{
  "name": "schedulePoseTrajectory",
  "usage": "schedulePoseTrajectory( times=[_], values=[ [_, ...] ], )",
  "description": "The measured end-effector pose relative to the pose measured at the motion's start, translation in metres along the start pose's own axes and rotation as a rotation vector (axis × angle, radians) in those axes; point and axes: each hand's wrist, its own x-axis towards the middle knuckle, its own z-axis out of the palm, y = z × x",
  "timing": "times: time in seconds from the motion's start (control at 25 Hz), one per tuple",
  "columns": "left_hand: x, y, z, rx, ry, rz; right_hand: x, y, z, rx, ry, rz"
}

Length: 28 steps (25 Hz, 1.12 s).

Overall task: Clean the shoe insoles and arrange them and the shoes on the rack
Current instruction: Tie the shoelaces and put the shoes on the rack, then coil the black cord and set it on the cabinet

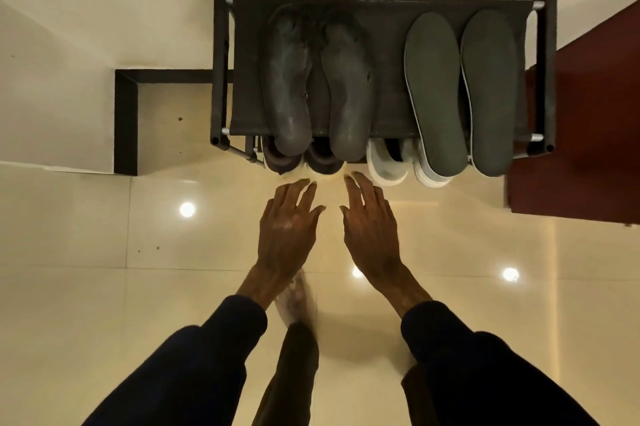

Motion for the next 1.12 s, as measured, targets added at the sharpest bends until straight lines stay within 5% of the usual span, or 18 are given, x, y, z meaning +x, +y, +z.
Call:
schedulePoseTrajectory(
  times=[0.6,1.12],
  values=[
    [-0.056,0.291,-0.015,-0.08,-0.19,0.077,-0.175,0.218,-0.167,0.074,-0.051,0.095],
    [0.015,0.523,0.029,-0.128,-0.261,0.494,-0.216,0.424,-0.302,0.015,0.121,0.391]
  ],
)
